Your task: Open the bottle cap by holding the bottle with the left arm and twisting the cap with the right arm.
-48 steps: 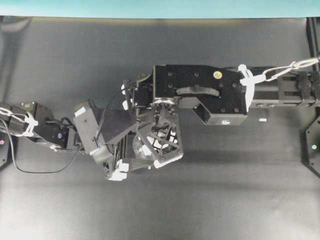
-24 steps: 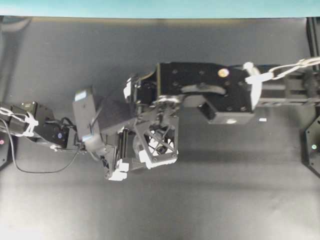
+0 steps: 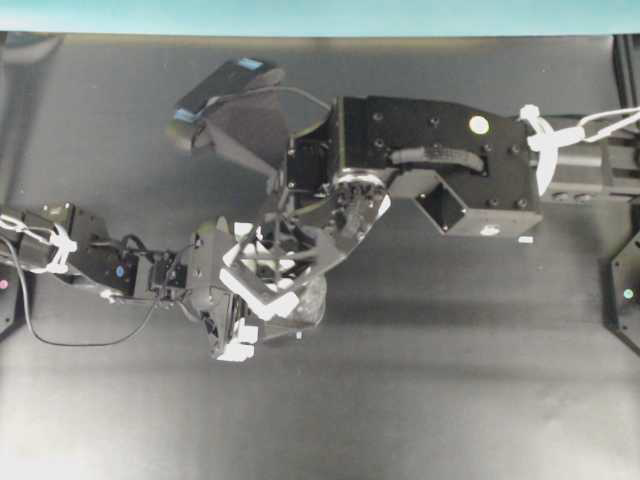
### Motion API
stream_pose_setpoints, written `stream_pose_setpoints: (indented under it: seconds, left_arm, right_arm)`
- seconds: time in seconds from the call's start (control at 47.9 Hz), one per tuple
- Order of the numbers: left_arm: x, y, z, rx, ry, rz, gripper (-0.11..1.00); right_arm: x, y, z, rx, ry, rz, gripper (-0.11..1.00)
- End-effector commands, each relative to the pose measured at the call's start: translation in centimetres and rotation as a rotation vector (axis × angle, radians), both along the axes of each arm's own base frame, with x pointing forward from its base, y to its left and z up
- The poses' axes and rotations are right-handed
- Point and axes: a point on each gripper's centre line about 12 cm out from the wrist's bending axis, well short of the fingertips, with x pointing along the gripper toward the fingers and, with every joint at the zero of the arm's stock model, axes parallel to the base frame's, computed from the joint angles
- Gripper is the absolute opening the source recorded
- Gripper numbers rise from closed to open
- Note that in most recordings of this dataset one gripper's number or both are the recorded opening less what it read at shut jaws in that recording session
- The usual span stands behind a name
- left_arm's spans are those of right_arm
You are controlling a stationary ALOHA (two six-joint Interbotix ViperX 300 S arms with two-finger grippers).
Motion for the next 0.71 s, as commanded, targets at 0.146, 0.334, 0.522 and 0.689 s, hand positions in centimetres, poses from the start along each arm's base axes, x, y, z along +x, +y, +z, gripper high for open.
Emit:
stream_pose_setpoints:
  seconds: [0.146, 0.334, 0.522, 0.689]
  left_arm:
    - [0.3, 0.0, 0.0, -0.001, 0.005, -0.001, 0.81]
    - [0.3, -0.1, 0.0, -0.001, 0.005, -0.003, 0.81]
    - [0.3, -0.1, 0.0, -0.001, 0.006, -0.003, 0.81]
    - [0.3, 0.0, 0.0, 0.001, 0.006, -0.002, 0.81]
  right_arm:
    - [0.4, 0.9, -1.9, 0.009, 0.038, -0.033, 0.8]
    - [0.9, 0.6, -3.8, 0.002, 0.078, -0.037, 0.79]
    - [1.0, 0.5, -4.1, -0.005, 0.073, -0.033, 0.7]
    - [0.7, 0.5, -4.4, -0.01, 0.084, -0.015, 0.41]
